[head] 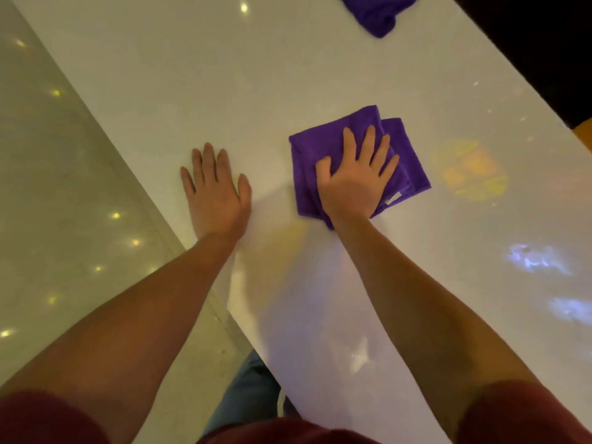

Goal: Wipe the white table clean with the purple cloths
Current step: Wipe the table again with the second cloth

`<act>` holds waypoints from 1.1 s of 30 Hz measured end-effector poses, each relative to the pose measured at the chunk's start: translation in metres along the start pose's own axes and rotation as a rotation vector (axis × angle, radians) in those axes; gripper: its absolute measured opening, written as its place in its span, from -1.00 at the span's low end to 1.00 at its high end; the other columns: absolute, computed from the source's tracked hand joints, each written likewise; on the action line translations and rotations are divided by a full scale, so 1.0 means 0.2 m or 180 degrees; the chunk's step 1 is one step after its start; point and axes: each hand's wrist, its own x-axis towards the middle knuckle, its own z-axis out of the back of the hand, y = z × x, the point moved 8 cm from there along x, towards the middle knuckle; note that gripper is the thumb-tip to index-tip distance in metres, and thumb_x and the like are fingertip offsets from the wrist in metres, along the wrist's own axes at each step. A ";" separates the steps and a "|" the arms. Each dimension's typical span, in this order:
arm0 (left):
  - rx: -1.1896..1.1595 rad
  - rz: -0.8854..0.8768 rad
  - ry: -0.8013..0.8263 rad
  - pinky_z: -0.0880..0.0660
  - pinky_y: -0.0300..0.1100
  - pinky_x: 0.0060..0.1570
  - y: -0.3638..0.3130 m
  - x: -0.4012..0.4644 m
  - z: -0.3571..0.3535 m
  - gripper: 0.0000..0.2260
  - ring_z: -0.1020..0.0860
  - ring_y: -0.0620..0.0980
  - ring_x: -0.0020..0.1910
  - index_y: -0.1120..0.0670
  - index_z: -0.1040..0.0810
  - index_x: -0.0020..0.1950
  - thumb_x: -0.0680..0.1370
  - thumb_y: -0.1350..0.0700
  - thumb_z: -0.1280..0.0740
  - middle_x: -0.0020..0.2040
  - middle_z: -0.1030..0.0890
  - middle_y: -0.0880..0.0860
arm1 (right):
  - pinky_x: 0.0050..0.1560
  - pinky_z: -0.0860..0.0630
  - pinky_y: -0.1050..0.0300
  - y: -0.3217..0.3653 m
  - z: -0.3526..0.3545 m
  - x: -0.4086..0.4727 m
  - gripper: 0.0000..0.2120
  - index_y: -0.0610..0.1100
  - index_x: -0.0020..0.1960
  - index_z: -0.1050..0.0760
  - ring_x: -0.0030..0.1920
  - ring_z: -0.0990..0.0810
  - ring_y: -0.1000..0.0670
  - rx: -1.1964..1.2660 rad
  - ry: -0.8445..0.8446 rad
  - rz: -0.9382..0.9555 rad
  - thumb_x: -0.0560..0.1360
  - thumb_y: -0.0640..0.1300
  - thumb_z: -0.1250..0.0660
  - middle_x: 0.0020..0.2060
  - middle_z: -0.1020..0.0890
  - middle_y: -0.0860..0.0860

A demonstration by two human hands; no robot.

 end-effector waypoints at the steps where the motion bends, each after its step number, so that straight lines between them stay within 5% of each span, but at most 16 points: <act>1: -0.0052 -0.0001 -0.0018 0.01 0.20 0.61 0.00 0.00 0.00 -0.45 -0.09 0.20 0.64 0.16 -0.25 0.61 0.68 -0.10 -0.01 0.64 -0.20 0.18 | 0.64 0.04 -0.36 0.02 -0.01 0.04 -0.38 0.00 0.64 -0.30 0.68 -0.09 -0.28 0.0004 0.0107 0.0005 0.63 0.20 -0.06 0.66 -0.23 -0.13; 4: -0.0149 0.0026 -0.0025 0.00 0.20 0.61 0.01 -0.02 0.02 -0.45 -0.08 0.18 0.65 0.15 -0.25 0.61 0.68 -0.10 0.02 0.64 -0.20 0.17 | 0.65 0.09 -0.34 0.02 -0.02 -0.02 -0.37 0.02 0.68 -0.18 0.69 0.01 -0.26 -0.0083 0.0372 0.0151 0.66 0.23 0.00 0.70 -0.11 -0.12; 9: -0.0140 0.0040 0.0084 0.01 0.21 0.61 -0.01 -0.02 0.03 -0.45 -0.07 0.19 0.65 0.15 -0.24 0.61 0.69 -0.10 0.02 0.65 -0.19 0.16 | 0.65 0.04 -0.32 -0.15 0.09 -0.57 -0.40 0.06 0.65 -0.25 0.70 -0.03 -0.21 -0.0035 0.0285 0.0575 0.66 0.23 -0.07 0.69 -0.18 -0.09; 15: -0.0206 0.0009 0.0043 -0.02 0.26 0.58 0.00 -0.02 0.03 -0.47 -0.10 0.23 0.63 0.19 -0.27 0.59 0.69 -0.06 -0.02 0.63 -0.22 0.20 | 0.64 0.00 -0.38 -0.30 0.08 -1.04 -0.42 0.07 0.62 -0.30 0.71 0.01 -0.17 -0.0151 0.0433 0.0289 0.65 0.22 -0.13 0.68 -0.19 -0.04; 26: -0.0886 0.0042 -0.0004 -0.03 0.23 0.59 0.04 0.01 0.04 -0.49 -0.14 0.20 0.64 0.19 -0.34 0.55 0.71 -0.06 0.01 0.61 -0.29 0.17 | 0.64 0.02 -0.37 0.44 -0.12 -0.30 -0.39 0.01 0.60 -0.35 0.68 -0.08 -0.26 -0.0036 0.0206 0.0412 0.59 0.18 -0.14 0.66 -0.23 -0.13; 33: -0.1184 0.0012 0.0189 -0.01 0.20 0.62 0.06 0.01 0.06 -0.43 -0.05 0.14 0.66 0.19 -0.20 0.63 0.69 -0.08 -0.06 0.64 -0.22 0.15 | 0.65 0.03 -0.35 0.85 -0.25 0.31 -0.38 0.02 0.62 -0.32 0.68 -0.09 -0.27 -0.0057 0.0089 0.0221 0.60 0.20 -0.10 0.66 -0.24 -0.13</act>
